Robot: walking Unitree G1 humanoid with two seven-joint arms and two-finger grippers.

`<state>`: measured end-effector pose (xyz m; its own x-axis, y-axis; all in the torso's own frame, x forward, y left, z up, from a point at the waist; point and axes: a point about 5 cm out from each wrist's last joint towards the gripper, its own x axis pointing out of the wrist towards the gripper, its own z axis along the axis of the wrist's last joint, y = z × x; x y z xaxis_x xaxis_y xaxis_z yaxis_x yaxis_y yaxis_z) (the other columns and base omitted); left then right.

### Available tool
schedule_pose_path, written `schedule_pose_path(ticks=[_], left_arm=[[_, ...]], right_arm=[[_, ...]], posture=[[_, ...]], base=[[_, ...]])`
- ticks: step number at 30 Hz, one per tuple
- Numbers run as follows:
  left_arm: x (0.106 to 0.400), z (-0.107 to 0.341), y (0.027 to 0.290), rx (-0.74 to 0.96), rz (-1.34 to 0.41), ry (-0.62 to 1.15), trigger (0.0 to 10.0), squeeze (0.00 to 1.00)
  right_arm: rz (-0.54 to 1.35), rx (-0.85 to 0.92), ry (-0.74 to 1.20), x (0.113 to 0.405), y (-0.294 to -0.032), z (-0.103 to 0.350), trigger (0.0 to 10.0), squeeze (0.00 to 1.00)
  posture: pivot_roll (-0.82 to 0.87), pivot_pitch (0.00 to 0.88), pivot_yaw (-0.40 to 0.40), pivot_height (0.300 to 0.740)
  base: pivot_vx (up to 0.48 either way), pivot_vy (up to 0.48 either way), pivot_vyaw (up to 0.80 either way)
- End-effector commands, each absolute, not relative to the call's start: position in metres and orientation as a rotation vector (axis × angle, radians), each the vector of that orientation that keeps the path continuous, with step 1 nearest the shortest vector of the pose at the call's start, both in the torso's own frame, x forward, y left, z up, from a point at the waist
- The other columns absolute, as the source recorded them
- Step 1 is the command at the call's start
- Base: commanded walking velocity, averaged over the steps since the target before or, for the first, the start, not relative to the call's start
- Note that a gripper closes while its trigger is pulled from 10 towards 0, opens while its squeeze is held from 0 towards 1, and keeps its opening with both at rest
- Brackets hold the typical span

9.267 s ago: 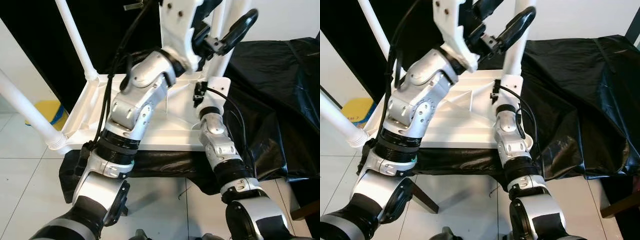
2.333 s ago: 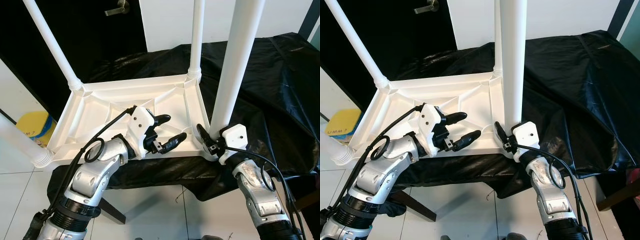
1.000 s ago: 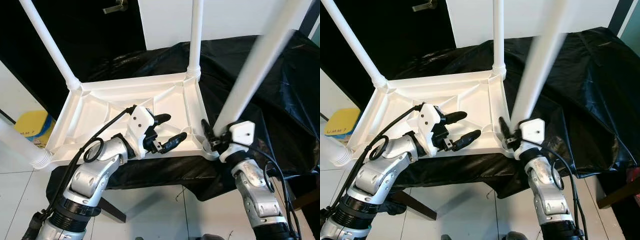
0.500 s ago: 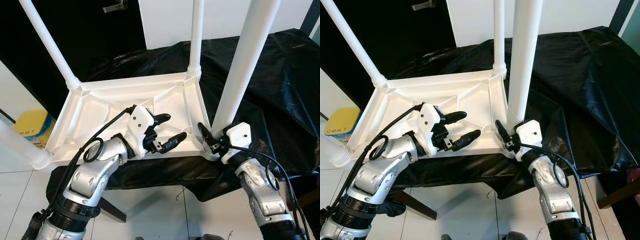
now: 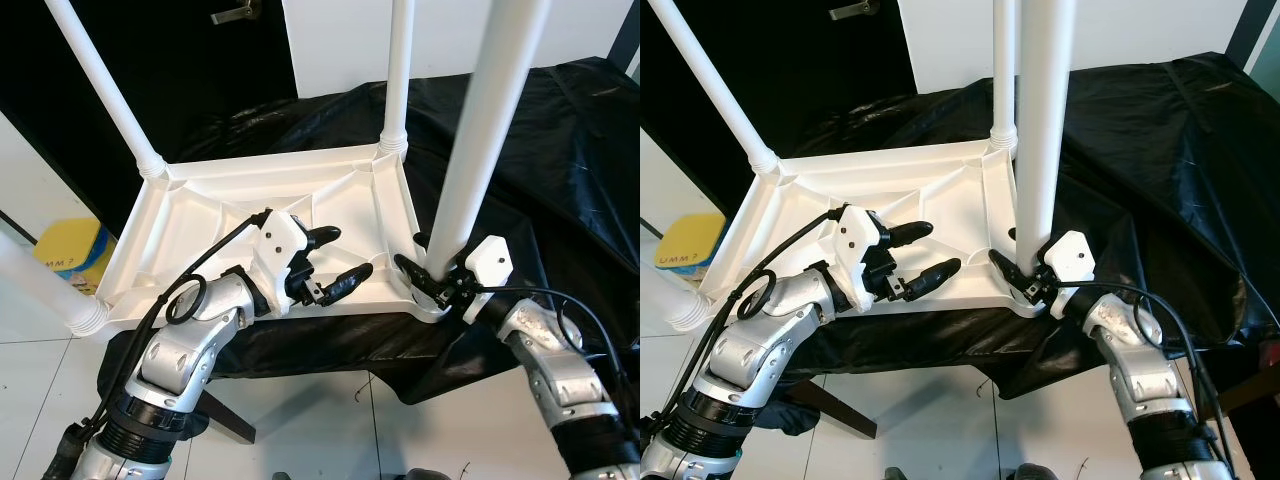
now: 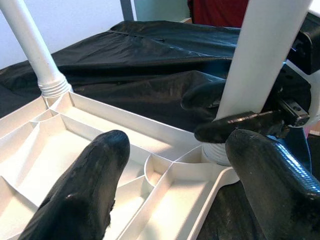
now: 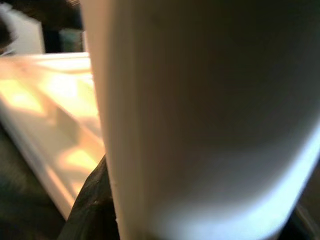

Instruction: Building children table

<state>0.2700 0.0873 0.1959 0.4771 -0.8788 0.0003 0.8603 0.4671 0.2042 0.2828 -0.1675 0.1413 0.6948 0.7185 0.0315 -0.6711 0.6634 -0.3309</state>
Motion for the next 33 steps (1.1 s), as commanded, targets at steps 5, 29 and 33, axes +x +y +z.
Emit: schedule_pose_path(ticks=[5, 29, 33], left_arm=[[0.268, 0.197, 0.092, 0.194, -1.087, -0.099, 10.0, 0.00], [0.269, 0.198, 0.093, 0.195, -1.083, -0.101, 10.0, 0.00], [0.269, 0.199, 0.093, 0.197, -1.082, -0.101, 10.0, 0.00]], right_arm=[[0.859, -0.301, 0.024, 0.273, -0.176, 0.103, 10.0, 0.00], [0.725, -0.014, 0.141, 0.289, -0.193, 0.094, 10.0, 0.00], [0.707, 0.031, 0.148, 0.290, -0.195, 0.092, 10.0, 0.00]], posture=[[-0.09, 0.080, 0.123, 0.740], [-0.09, 0.083, 0.125, 0.740], [-0.09, 0.083, 0.123, 0.740]], base=[[0.000, 0.000, 0.00], [0.000, 0.000, 0.00], [0.000, 0.000, 0.00]])
